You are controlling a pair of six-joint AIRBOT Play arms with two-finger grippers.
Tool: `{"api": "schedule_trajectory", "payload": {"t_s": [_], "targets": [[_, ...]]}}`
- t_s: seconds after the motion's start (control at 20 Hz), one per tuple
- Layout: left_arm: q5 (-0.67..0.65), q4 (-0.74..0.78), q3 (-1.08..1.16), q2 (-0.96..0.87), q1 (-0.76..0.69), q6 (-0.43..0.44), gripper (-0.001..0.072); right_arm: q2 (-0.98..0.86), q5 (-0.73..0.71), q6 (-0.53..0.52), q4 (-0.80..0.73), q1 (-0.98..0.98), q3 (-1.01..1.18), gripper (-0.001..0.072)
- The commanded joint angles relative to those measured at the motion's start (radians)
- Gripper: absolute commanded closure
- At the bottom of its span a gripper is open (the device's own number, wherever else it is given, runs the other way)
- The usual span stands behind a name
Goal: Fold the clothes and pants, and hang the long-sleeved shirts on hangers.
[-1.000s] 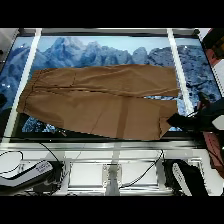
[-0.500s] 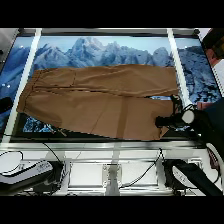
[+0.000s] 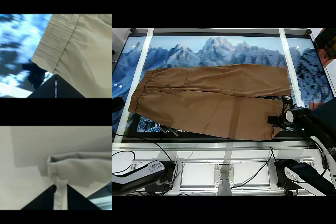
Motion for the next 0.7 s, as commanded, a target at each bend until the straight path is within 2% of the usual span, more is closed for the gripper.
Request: {"api": "schedule_trajectory", "payload": {"t_s": [0.0, 0.2, 0.35, 0.4, 0.45, 0.5, 0.55, 0.65], "targets": [[0.002, 0.008, 0.000, -0.001, 0.000, 0.000, 0.0679, -0.005, 0.043, 0.086, -0.051, 0.003, 0.006, 0.0688], [-0.010, 0.008, 0.000, -0.001, 0.000, 0.000, 0.0679, -0.002, 0.119, 0.115, -0.056, 0.003, 0.086, 0.0704], [-0.092, 0.031, 0.000, -0.001, 0.007, -0.025, 0.0668, -0.002, 0.247, 0.179, -0.099, 0.002, 0.166, 0.0704], [-0.129, 0.058, 0.000, -0.001, 0.009, -0.064, 0.0623, -0.002, 0.277, 0.208, -0.103, 0.002, 0.175, 0.0704], [-0.162, 0.098, 0.000, -0.001, 0.012, -0.110, 0.0417, -0.002, 0.302, 0.241, -0.099, 0.002, 0.176, 0.0704], [-0.183, 0.129, -0.001, -0.001, 0.016, -0.158, 0.0105, -0.003, 0.324, 0.262, -0.098, 0.002, 0.176, 0.0704], [-0.206, 0.163, -0.001, -0.001, 0.024, -0.229, 0.0013, -0.003, 0.336, 0.272, -0.098, 0.002, 0.176, 0.0704], [-0.237, 0.179, -0.008, 0.000, 0.053, -0.254, 0.0014, -0.003, 0.340, 0.282, -0.096, 0.002, 0.176, 0.0704]]}}
